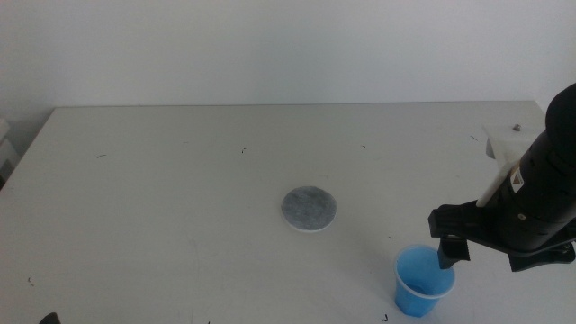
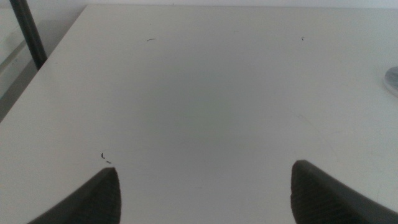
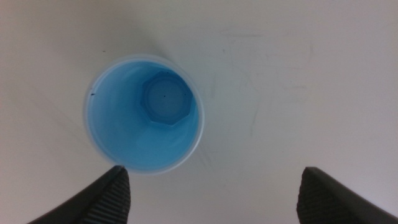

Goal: Place an empty cup on a cup mat.

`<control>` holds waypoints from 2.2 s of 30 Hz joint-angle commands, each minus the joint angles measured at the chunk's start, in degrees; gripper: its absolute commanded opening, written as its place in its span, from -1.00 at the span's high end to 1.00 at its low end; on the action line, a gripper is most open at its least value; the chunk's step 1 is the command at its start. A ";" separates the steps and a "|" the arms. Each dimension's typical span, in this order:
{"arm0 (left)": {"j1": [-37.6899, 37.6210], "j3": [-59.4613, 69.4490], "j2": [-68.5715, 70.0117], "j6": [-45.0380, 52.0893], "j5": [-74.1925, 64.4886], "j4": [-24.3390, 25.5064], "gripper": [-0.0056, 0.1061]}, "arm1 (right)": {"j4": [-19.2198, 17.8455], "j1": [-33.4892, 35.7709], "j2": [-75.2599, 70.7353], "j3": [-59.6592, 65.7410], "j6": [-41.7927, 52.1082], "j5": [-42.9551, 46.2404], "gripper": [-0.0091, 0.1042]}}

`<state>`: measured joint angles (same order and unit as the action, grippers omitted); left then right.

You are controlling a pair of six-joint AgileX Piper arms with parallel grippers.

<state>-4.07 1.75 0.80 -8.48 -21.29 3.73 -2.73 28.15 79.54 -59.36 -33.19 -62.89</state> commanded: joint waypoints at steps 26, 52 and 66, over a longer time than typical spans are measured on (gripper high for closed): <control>0.06 -0.34 0.71 -0.61 3.78 0.02 -0.98 | -2.50 -0.43 13.15 1.49 -1.23 15.03 0.50; 0.06 -0.34 0.71 -0.61 3.78 0.02 -0.98 | -2.11 3.46 21.70 -33.50 0.52 6.24 0.86; 0.06 -0.34 0.71 -0.61 3.78 0.02 -0.98 | 0.50 4.70 38.43 -51.55 0.79 1.42 0.86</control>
<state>-4.07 1.75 0.80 -8.48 -21.29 3.73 -1.66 32.80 120.41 -108.92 -32.78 -62.48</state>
